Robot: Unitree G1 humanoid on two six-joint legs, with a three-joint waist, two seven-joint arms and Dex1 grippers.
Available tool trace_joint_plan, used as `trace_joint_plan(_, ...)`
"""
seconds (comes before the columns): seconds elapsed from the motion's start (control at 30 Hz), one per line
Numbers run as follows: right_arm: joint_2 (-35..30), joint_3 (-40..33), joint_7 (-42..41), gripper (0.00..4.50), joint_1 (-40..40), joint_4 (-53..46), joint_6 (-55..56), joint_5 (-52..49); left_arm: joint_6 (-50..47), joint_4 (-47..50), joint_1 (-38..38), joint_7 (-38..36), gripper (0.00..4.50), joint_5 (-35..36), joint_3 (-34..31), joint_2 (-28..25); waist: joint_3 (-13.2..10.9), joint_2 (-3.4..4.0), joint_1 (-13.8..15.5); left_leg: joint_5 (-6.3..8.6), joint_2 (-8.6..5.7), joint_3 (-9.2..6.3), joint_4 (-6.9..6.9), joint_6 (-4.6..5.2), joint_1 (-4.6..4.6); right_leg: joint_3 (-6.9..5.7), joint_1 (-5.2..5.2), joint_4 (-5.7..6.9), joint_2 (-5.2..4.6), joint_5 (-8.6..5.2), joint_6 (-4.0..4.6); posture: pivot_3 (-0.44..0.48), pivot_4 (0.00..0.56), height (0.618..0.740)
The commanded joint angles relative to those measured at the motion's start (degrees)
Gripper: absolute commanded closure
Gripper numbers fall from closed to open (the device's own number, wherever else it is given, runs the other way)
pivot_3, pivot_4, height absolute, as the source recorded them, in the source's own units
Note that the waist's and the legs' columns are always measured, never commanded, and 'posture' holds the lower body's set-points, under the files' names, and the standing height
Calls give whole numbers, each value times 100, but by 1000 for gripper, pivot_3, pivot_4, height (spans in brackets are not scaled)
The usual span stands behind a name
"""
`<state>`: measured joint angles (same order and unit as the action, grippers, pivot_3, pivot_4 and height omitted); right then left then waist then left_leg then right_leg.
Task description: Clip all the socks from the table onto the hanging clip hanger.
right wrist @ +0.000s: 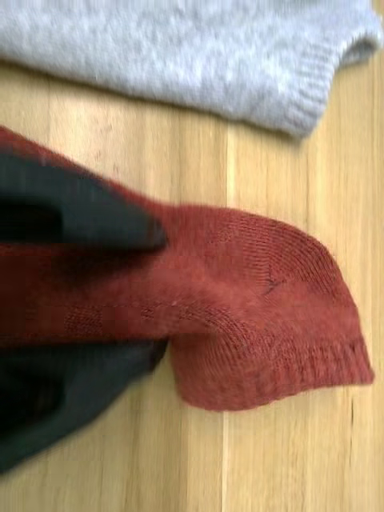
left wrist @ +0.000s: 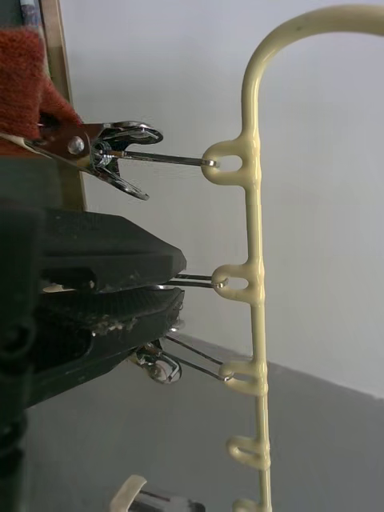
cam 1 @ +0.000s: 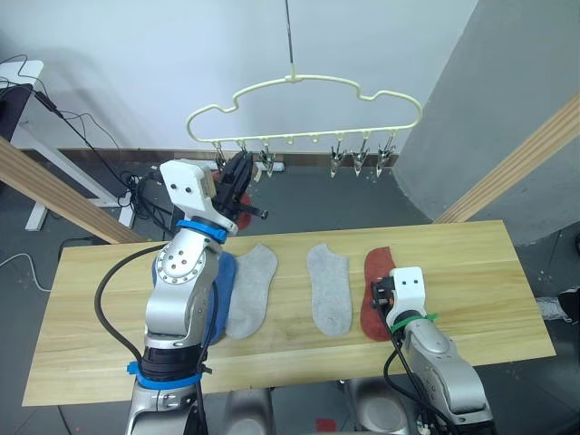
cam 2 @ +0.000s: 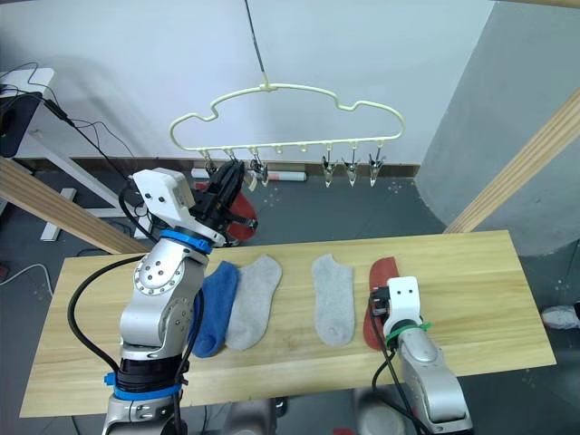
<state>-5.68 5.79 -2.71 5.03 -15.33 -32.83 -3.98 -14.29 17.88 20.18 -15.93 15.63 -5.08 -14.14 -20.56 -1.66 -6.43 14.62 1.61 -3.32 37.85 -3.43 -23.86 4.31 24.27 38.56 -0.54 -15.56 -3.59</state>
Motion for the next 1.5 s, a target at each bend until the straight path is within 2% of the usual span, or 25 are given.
trace_joint_plan(0.03, -256, -13, -195, 4472, 67, -63, 63, 106, -281, 435, 5, -215, 4500, 438, -200, -163, 0, 0, 0, 0, -1, 1, 0, 0, 0, 1, 0, -1, 0, 0, 0, -190, 378, 740)
trace_joint_plan(0.2, -1009, 523, -1102, 4472, -390, -716, 611, 262, -1064, 733, 120, -344, 4500, 1279, -509, -359, -3, 2, -2, 0, -3, 3, 0, 0, -3, 1, 3, -2, -1, 0, -1, -193, 377, 740)
trace_joint_plan(0.3, -1593, 1189, -2153, 4472, -1036, -1074, 1347, 360, -1755, 894, 259, -300, 4500, 2057, -789, -511, -8, 2, -37, 0, 1, 5, 0, 0, -2, 4, 6, 0, 6, 0, -1, -194, 377, 740)
trace_joint_plan(0.53, -1595, 1638, -2812, 4472, -1807, -784, 2103, 348, -2432, 1078, 458, -67, 4500, 2783, -927, -600, -10, -1, 45, 4, 5, -14, -2, -8, -10, -13, 6, 0, 8, 10, 18, -187, 377, 740)
trace_joint_plan(0.63, -1539, 1771, -2970, 4472, -2110, -566, 2410, 461, -2554, 1117, 496, -6, 4500, 2926, -941, -636, -12, -3, 46, 6, -3, -7, 3, -8, -14, -10, 6, -5, -19, 17, 29, -187, 377, 740)
trace_joint_plan(0.87, -1122, 1902, -2971, 4472, -2608, 2, 2552, 647, -2675, 1139, 519, 51, 4500, 3118, -929, -683, -12, -2, 47, 6, -4, -15, 1, -9, -13, -19, 6, 0, -12, 18, 31, -175, 376, 740)
trace_joint_plan(1.5, -738, 1629, -2842, 4472, -2917, 565, 2845, 750, -2638, 1187, 408, 37, 4500, 3101, -878, -660, -13, -2, 90, 5, -1, -16, 3, -9, -13, -18, 7, 4, -15, 19, 32, -158, 377, 740)
